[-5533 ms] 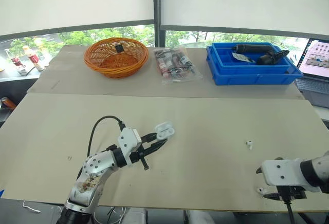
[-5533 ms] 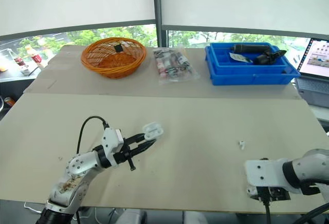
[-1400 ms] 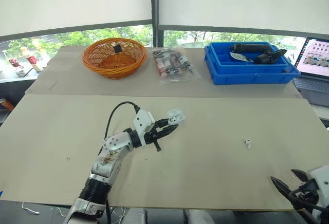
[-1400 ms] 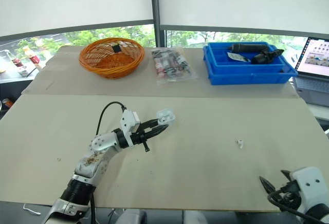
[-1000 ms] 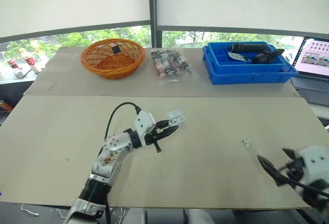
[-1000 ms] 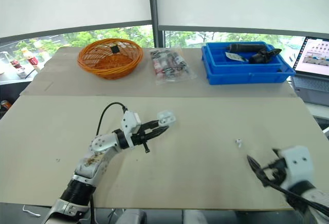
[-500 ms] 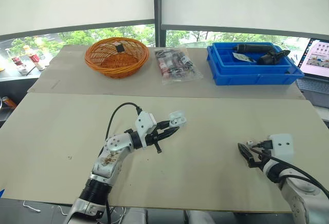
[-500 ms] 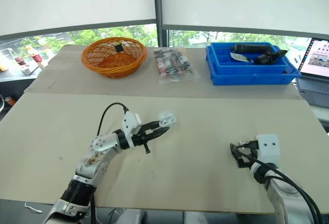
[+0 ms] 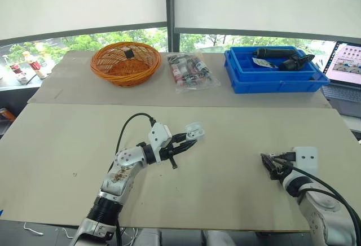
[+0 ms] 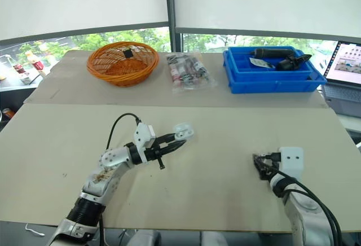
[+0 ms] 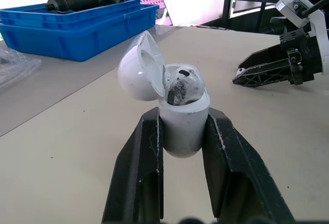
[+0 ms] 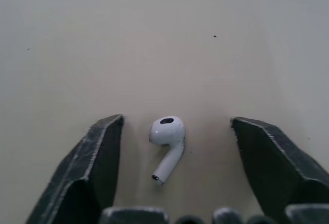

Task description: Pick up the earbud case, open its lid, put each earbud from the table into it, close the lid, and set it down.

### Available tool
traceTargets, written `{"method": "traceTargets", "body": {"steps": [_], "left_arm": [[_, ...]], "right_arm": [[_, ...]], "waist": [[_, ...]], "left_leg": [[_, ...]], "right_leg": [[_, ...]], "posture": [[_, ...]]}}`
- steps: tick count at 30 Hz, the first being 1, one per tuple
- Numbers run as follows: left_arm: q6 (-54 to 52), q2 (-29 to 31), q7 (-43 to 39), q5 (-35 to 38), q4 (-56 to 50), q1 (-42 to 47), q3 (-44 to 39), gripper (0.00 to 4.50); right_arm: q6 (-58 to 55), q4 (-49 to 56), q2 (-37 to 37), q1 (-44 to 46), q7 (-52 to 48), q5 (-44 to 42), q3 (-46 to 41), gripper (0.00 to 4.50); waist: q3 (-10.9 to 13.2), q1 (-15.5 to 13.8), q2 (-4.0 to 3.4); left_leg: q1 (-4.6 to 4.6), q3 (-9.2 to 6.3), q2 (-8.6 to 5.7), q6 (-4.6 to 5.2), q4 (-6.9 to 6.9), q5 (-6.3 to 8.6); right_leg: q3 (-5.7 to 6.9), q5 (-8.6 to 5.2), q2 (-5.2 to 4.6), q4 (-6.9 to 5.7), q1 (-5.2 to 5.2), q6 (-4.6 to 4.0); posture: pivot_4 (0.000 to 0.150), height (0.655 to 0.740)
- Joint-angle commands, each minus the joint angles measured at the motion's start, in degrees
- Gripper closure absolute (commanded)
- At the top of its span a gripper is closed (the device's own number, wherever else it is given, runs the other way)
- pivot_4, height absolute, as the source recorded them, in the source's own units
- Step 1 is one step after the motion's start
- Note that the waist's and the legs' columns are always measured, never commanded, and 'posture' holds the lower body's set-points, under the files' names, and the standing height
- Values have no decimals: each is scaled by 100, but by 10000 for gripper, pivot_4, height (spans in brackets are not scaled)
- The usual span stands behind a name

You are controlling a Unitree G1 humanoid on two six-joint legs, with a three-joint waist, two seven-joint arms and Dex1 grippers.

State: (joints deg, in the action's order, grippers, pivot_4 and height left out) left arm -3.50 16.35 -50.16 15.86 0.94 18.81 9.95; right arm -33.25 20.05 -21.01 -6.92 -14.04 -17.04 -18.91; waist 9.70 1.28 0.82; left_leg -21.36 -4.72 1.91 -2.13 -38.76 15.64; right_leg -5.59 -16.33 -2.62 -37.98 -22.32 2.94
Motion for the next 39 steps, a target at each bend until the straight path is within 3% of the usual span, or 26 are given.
{"method": "traceTargets", "body": {"steps": [1, 7, 11, 18, 25, 33, 39], "left_arm": [[109, -20, -9, 63, -248, -3, -20, 39634], [117, -46, 2, 56, -253, -8, -10, 39634], [123, -55, 22, 50, -271, -46, -19, 39634], [88, -40, 79, 42, -492, -234, -12, 39634], [-16, -23, 207, 54, -834, -555, 35, 39634], [-318, 78, 329, 93, -1422, -1021, 119, 39634], [-439, 164, 388, 125, -1611, -1149, 100, 39634]], "right_arm": [[-145, 12, -18, -113, -45, -29, 43, 22470], [-113, 100, -211, -160, -199, -1, 101, 41822], [83, 310, -760, -236, -1015, -140, 322, 41823], [1108, 164, -2407, -290, -3283, -143, 628, 41823], [2781, -562, -3715, -291, -5249, 219, 938, 41824], [4012, -1080, -4420, -624, -6374, 411, 887, 41824], [4640, -1412, -4620, -864, -6636, 654, 912, 41824]], "waist": [[0, -1, 0], [0, 11, 0], [0, 17, 0], [3, 40, 0], [6, 23, 4], [8, -36, 6], [8, -48, 6]], "left_leg": [[0, 0, 0, 0, 0, 0], [0, 0, 1, 0, 1, 0], [-1, 0, 0, 0, 1, 0], [-2, 1, -1, 2, 1, 1], [-3, 1, -1, 5, 0, 3], [0, 2, 0, 6, -1, 4], [1, 3, -1, 6, -3, 4]], "right_leg": [[0, 0, 0, 0, 0, 0], [0, 0, 1, 0, 0, 0], [-1, 0, 0, 2, 0, 0], [0, -1, 0, 6, 0, 1], [1, -1, -1, 15, 3, 1], [0, -1, -2, 18, 6, 1], [-1, -1, -3, 18, 7, 1]], "posture": [[1500, 7114], [1500, 7114], [1500, 7114], [1500, 7114], [1500, 7114], [1500, 7114], [1500, 7114]]}}
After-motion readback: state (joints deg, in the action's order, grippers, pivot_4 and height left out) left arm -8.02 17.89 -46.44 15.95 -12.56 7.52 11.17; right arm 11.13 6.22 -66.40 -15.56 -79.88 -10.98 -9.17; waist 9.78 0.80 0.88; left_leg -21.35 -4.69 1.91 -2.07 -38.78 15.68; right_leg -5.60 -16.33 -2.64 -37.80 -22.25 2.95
